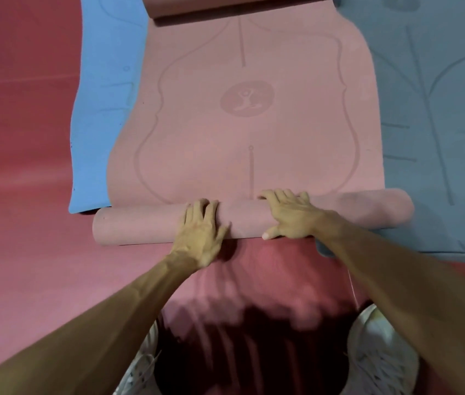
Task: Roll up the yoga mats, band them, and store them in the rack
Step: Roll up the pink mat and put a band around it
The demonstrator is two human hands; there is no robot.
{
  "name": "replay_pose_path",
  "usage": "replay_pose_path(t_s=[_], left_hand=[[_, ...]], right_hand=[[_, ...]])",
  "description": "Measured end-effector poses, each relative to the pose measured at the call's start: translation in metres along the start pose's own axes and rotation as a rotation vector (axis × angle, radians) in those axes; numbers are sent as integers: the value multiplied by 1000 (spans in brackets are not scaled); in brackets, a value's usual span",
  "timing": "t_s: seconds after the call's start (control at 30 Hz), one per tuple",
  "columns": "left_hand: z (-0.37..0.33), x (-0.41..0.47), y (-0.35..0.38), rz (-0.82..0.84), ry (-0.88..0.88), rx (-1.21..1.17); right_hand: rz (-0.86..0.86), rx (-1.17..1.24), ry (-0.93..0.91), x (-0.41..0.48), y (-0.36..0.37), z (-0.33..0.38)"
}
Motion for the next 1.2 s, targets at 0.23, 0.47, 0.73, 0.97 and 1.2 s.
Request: replay_pose_path(t_s=[0.23,0.47,0.73,0.97,1.2], left_hand=[[11,14,10,61,63,87],[17,42,9,268,-36,101],[20,62,8,479,-65,76],[12,68,-6,269,-23,163],[-3,54,-20,12,78,100]], right_hand=[[-60,87,-6,5,-11,-3],[-429,-77,2,-20,-9,4],[-542,-246,135,-19,8,15],[-396,-289,183,7,-1,1],[-421,-217,148,8,-23,-6]])
Point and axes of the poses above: each hand's wrist, its own x-axis towards the middle knuckle, its own y-axis out of the palm, z = x × y, the point moved 7 cm from there along x, towards the middle knuckle, and after that the axes turned 12 degrees about -x, right-handed, at the moved point
